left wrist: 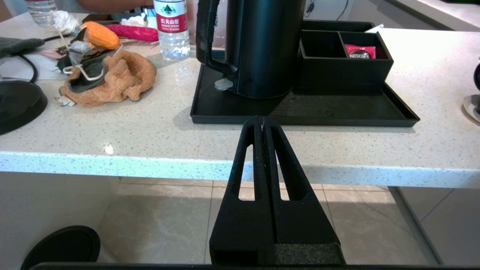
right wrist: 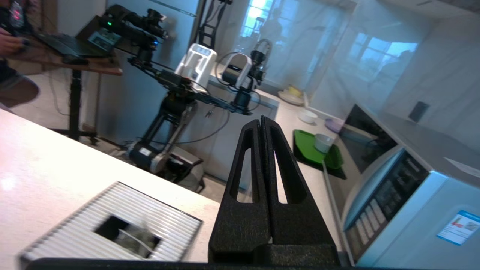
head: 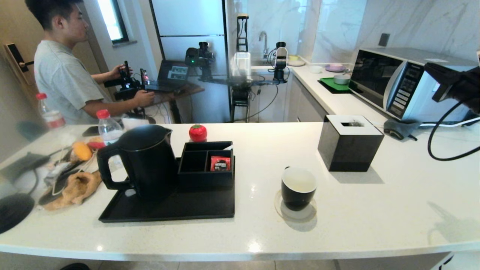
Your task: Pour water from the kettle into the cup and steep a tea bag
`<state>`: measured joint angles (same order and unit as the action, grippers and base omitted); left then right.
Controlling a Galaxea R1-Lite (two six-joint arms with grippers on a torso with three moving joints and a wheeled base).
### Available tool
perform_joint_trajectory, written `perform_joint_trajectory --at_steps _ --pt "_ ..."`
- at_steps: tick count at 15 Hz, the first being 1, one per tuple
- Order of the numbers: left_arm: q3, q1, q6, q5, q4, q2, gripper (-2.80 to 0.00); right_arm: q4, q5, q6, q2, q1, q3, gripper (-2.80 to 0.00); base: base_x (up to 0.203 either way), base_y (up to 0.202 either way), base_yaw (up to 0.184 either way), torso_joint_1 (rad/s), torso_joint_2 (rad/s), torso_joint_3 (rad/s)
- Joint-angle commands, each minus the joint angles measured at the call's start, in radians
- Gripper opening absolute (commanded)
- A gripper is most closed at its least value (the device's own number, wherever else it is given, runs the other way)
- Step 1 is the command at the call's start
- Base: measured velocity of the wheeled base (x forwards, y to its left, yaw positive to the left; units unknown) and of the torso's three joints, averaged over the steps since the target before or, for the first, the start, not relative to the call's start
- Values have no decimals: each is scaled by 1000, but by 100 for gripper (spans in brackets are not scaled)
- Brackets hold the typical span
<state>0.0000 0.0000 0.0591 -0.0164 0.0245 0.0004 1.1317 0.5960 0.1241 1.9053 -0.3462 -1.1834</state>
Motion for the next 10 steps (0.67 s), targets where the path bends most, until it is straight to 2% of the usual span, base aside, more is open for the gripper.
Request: perform_joint_trajectory --at_steps 1,3,6,8,10 --pt "0 0 1 0 0 0 -280 -40 4 -8 -84 20 10 -280 0 0 0 0 0 0" --pt "0 0 1 0 0 0 -280 -144 12 -12 -145 45 34 -280 0 0 0 0 0 0" --pt "0 1 1 0 1 0 -280 -333 65 -12 -217 107 56 -280 0 0 0 0 0 0" --pt "0 0 1 0 0 0 -280 -492 66 -3 -233 154 35 -280 0 0 0 0 0 0" --pt "0 0 1 0 0 0 -280 -699 65 47 -227 179 -35 -280 0 0 0 0 0 0"
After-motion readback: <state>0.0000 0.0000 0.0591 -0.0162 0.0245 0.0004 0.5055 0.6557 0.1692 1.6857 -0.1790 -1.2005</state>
